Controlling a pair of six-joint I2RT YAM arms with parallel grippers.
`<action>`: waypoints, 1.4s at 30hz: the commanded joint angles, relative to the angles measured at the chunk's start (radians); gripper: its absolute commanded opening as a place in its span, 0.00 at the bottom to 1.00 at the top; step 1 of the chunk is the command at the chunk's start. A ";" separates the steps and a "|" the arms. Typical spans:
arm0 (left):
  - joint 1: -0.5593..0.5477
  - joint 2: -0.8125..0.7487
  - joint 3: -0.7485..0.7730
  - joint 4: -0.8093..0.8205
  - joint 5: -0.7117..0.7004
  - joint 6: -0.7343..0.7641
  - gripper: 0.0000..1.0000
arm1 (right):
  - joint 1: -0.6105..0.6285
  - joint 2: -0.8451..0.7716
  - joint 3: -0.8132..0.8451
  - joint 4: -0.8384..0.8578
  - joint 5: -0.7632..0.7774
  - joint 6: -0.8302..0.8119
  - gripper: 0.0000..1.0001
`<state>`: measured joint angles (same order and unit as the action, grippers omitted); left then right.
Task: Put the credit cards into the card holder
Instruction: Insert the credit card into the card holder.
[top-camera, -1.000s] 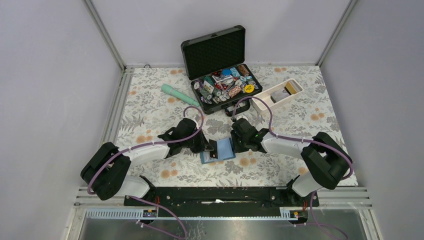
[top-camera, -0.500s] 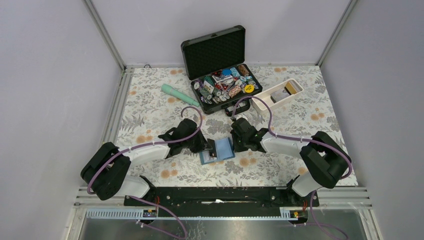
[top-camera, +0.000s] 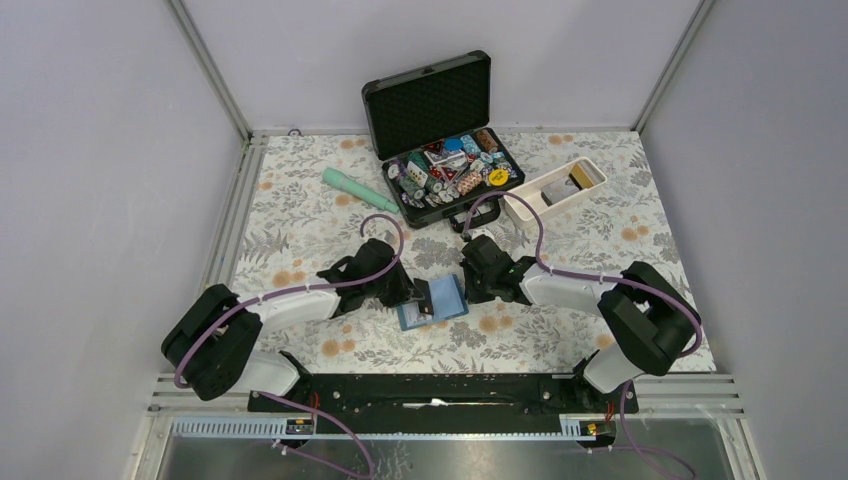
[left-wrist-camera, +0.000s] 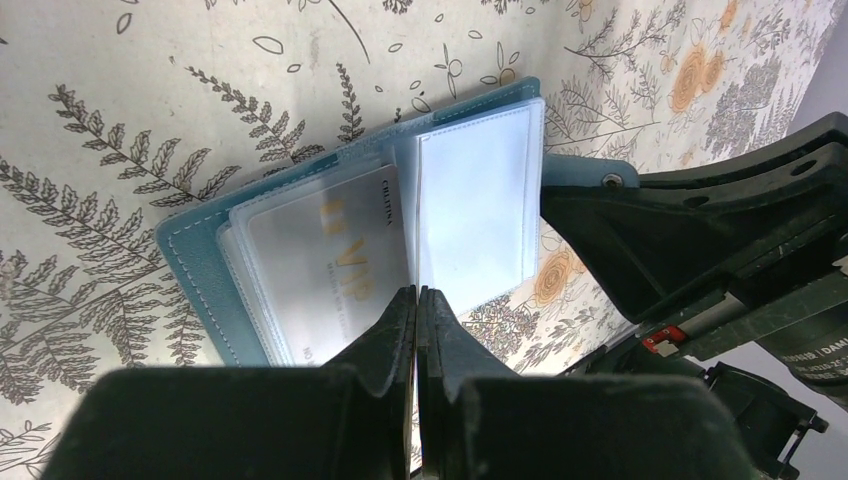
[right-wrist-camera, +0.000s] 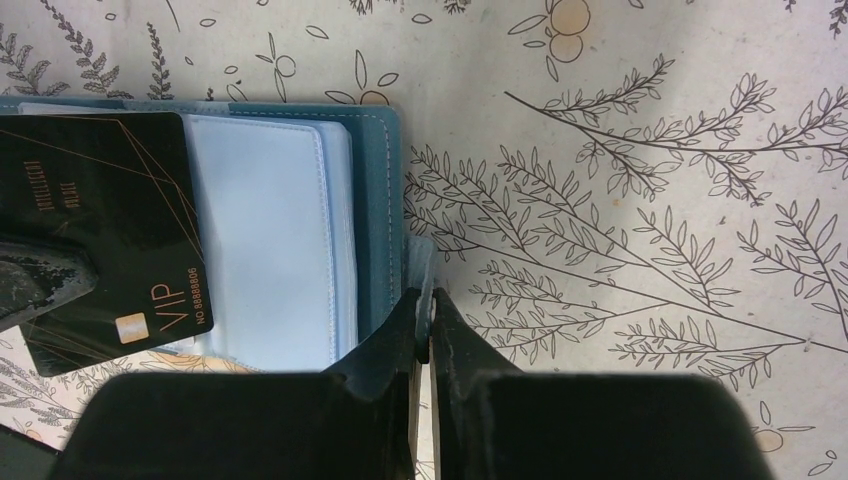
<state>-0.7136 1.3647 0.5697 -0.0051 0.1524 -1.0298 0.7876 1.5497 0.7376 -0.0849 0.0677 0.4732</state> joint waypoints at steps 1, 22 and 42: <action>-0.010 0.011 -0.008 0.039 -0.022 -0.014 0.00 | 0.010 0.030 -0.002 -0.036 0.026 0.005 0.00; -0.024 0.020 -0.084 0.153 -0.024 -0.110 0.00 | 0.010 0.038 -0.006 -0.036 0.028 0.005 0.00; -0.025 -0.049 -0.178 0.226 -0.079 -0.211 0.00 | 0.010 0.045 -0.003 -0.046 0.043 0.004 0.00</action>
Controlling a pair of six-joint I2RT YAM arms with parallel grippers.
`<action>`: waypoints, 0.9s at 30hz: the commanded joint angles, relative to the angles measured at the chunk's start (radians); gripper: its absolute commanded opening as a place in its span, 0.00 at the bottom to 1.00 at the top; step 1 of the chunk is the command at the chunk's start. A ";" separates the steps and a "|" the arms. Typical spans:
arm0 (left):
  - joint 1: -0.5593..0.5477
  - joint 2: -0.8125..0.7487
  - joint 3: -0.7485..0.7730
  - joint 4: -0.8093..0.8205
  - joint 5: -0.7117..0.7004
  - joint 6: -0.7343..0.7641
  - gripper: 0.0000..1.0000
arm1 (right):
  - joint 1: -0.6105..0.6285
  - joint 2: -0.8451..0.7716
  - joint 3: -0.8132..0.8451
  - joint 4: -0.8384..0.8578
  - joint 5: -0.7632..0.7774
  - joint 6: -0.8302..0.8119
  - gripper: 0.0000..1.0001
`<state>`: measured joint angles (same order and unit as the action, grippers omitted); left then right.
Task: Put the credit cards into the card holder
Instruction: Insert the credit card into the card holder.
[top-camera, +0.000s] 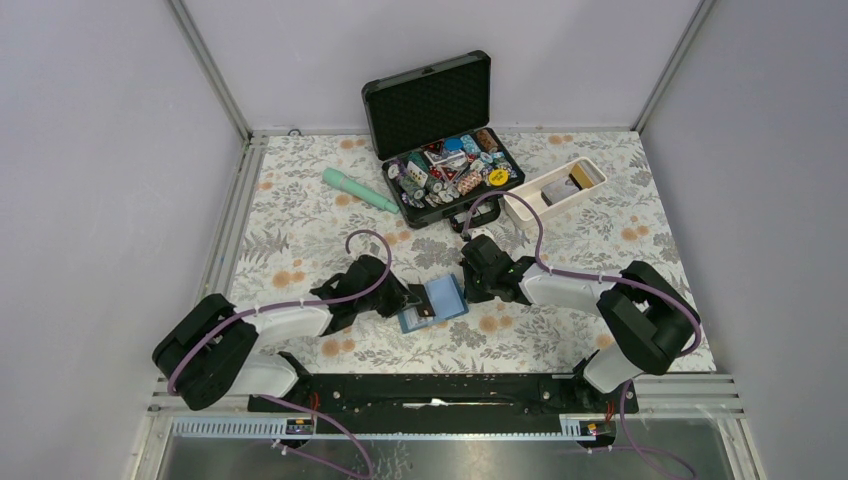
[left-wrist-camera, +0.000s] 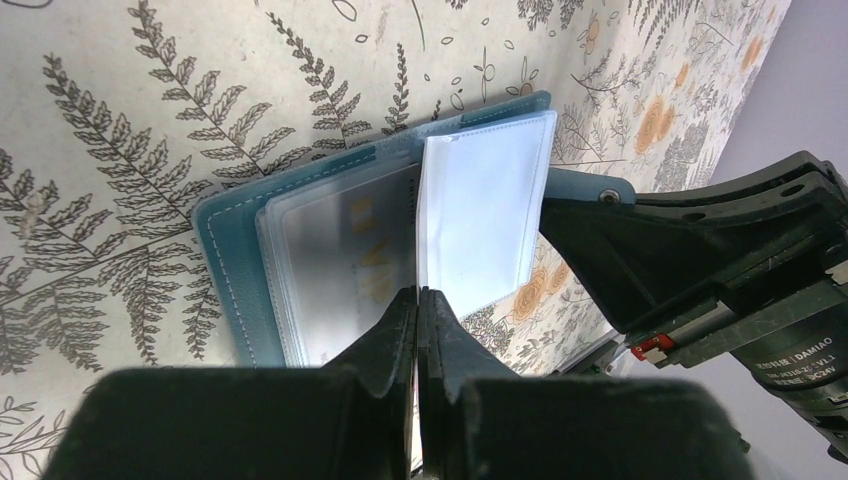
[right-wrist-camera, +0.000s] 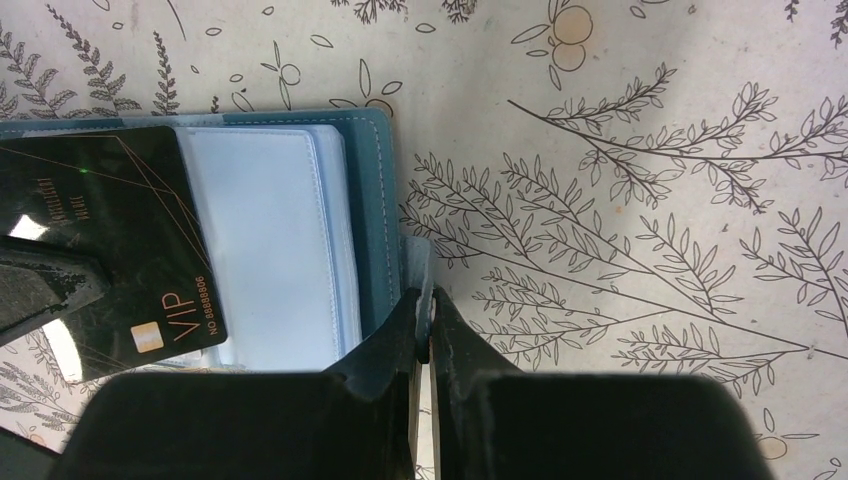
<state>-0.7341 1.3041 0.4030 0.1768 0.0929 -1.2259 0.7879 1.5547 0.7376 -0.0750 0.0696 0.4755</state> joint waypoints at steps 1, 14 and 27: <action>-0.005 0.021 -0.013 0.056 -0.009 -0.017 0.00 | 0.010 0.040 -0.006 -0.058 0.041 0.001 0.00; -0.006 0.036 -0.030 0.126 0.020 -0.004 0.00 | 0.011 0.044 0.004 -0.067 0.044 -0.003 0.00; -0.011 0.038 -0.068 0.198 0.046 0.006 0.00 | 0.011 0.061 0.018 -0.074 0.041 -0.007 0.00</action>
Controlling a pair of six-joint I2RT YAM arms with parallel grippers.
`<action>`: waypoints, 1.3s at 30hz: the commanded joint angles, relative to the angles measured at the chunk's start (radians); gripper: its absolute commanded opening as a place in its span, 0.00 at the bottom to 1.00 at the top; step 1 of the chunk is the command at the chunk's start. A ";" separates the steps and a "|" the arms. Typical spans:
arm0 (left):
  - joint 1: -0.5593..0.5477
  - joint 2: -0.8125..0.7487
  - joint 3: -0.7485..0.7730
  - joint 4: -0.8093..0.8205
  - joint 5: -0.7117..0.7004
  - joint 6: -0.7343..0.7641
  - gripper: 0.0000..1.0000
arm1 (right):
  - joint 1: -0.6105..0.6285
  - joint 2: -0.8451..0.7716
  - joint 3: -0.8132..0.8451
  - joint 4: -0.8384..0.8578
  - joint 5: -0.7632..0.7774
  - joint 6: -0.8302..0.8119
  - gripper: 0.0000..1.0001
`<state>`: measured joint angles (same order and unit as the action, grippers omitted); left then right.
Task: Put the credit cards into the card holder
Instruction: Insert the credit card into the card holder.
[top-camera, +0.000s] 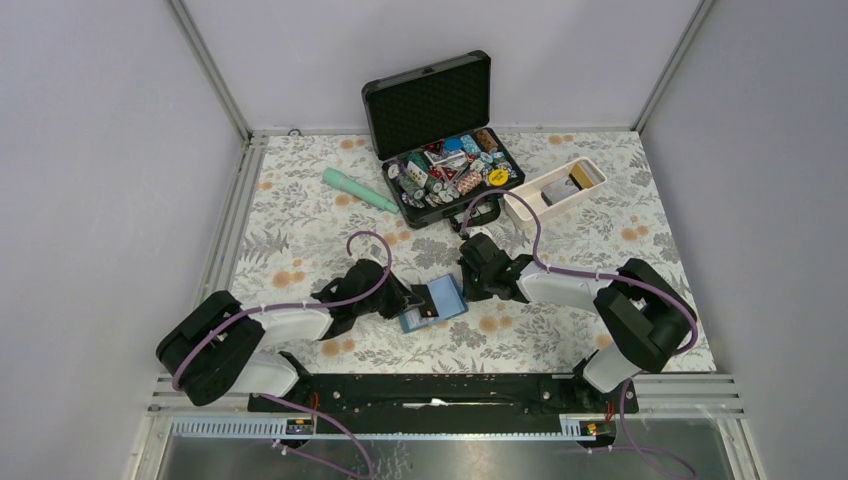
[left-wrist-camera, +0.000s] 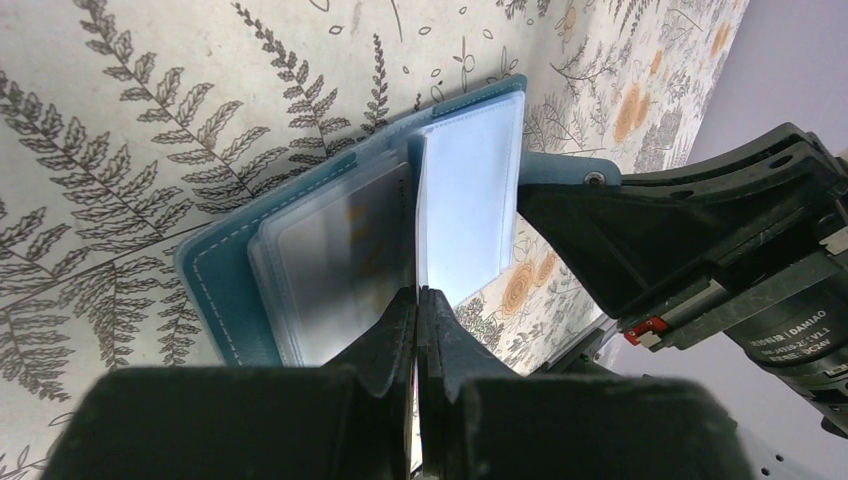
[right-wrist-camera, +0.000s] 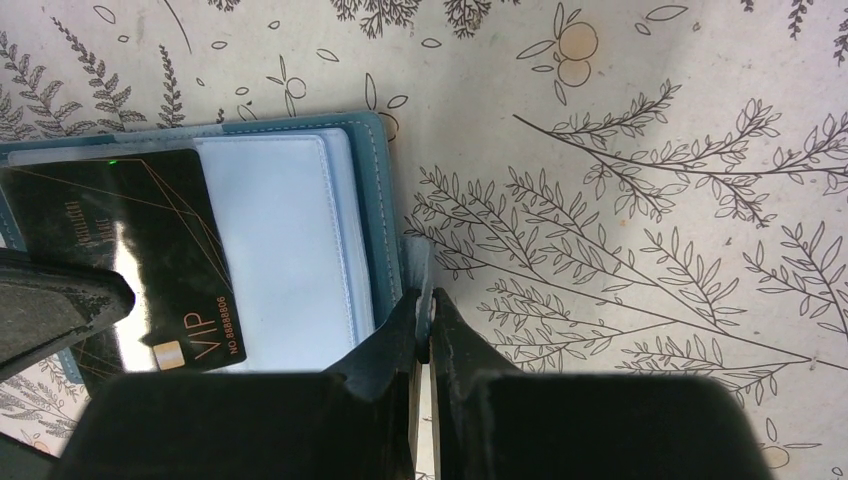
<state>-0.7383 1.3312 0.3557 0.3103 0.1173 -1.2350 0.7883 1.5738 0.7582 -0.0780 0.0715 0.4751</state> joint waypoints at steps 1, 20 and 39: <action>-0.007 0.009 -0.022 0.065 0.023 0.016 0.00 | 0.011 0.044 -0.002 -0.072 0.040 -0.007 0.00; -0.013 0.031 -0.058 0.137 0.012 0.013 0.00 | 0.011 0.039 -0.006 -0.079 0.047 -0.003 0.00; -0.022 0.038 -0.088 0.171 -0.036 0.001 0.00 | 0.014 0.038 -0.004 -0.086 0.053 -0.003 0.00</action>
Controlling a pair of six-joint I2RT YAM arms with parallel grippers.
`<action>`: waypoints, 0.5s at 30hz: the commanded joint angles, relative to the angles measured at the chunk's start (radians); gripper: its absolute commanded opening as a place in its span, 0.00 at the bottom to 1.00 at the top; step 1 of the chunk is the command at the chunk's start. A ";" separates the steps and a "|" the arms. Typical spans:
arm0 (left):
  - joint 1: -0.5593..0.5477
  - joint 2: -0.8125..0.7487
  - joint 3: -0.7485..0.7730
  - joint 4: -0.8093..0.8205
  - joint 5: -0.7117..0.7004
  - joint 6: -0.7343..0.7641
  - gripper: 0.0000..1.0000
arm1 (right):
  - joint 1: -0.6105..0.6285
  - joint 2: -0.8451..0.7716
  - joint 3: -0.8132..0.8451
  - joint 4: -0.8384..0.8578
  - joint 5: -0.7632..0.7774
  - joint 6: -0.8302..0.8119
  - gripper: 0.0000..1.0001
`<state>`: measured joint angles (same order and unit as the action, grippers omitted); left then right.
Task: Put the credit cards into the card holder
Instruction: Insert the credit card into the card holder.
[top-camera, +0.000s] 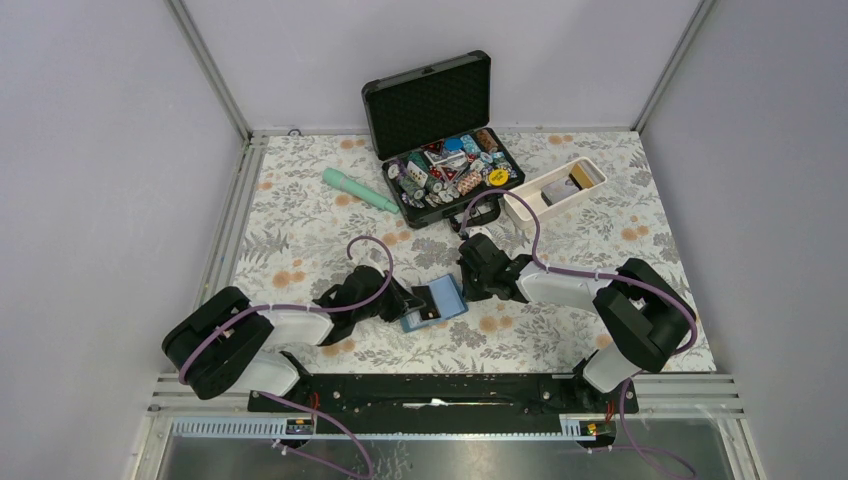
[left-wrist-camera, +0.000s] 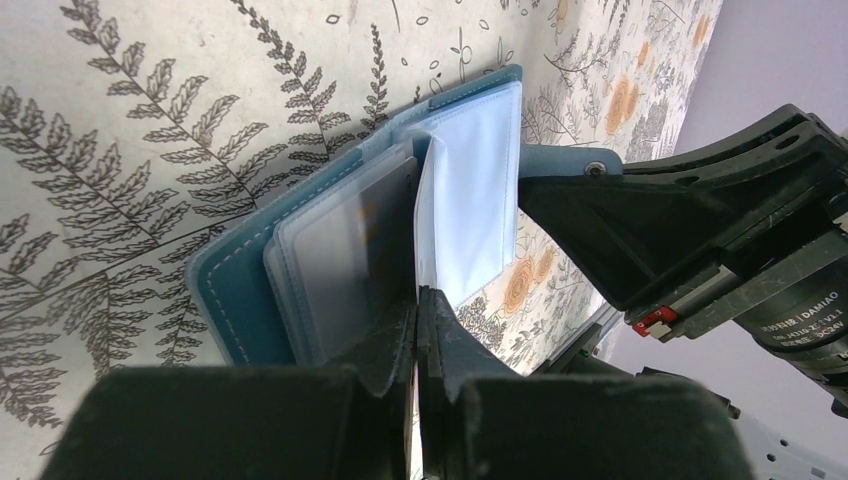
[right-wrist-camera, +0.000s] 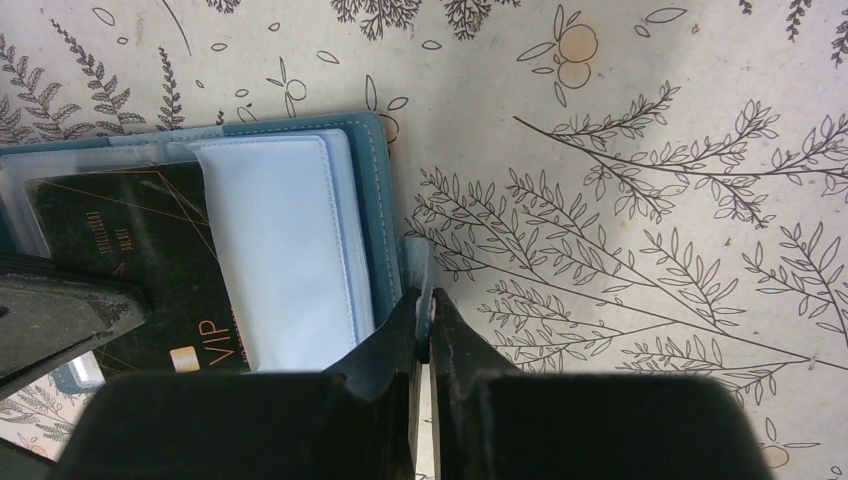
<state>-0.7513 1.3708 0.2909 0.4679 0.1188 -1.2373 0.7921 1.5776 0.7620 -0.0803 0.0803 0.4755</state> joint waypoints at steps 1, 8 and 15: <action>-0.009 -0.004 -0.026 0.015 -0.043 0.006 0.00 | 0.010 0.035 -0.007 -0.082 0.044 -0.003 0.00; -0.015 0.016 -0.024 0.037 -0.037 0.003 0.00 | 0.012 0.038 -0.004 -0.088 0.045 -0.005 0.00; -0.018 0.022 -0.027 0.079 0.010 -0.029 0.00 | 0.012 0.041 -0.001 -0.093 0.048 -0.005 0.00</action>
<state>-0.7593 1.3777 0.2787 0.5014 0.1085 -1.2491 0.7959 1.5795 0.7658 -0.0849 0.0883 0.4755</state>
